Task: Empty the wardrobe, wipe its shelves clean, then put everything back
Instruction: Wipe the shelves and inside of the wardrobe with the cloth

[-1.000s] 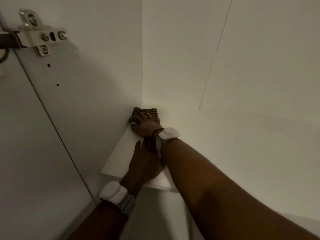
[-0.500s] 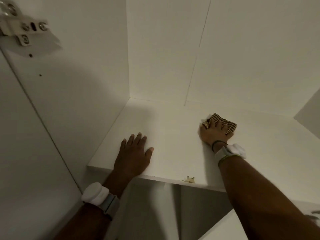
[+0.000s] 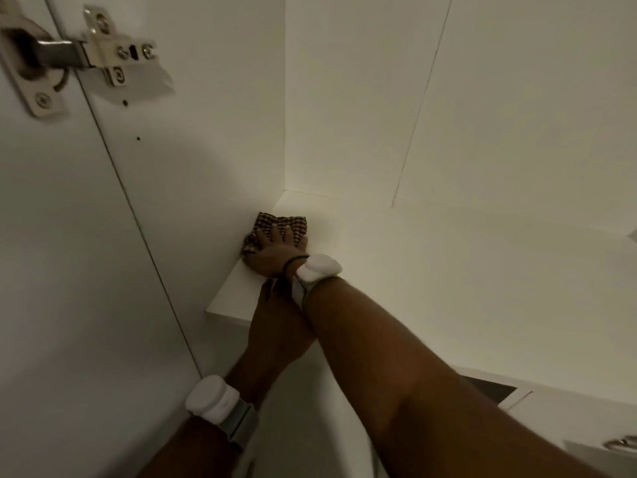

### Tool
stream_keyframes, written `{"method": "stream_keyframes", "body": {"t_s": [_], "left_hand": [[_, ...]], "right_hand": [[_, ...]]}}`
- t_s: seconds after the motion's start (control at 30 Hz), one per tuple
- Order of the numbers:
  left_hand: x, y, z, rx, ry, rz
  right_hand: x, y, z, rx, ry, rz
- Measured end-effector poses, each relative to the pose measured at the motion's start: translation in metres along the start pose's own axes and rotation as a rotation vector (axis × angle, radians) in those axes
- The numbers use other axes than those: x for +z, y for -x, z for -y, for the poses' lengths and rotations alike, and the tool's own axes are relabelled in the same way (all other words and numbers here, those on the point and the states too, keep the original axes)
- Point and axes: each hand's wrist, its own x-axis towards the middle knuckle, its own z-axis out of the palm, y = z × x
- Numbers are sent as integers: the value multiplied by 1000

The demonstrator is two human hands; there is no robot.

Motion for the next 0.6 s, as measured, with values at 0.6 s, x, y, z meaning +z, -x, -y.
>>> {"method": "stream_keyframes", "body": {"t_s": [0.6], "left_hand": [[16, 7, -7, -78, -268, 80]], "right_hand": [[-14, 168, -305, 679, -102, -362]]}}
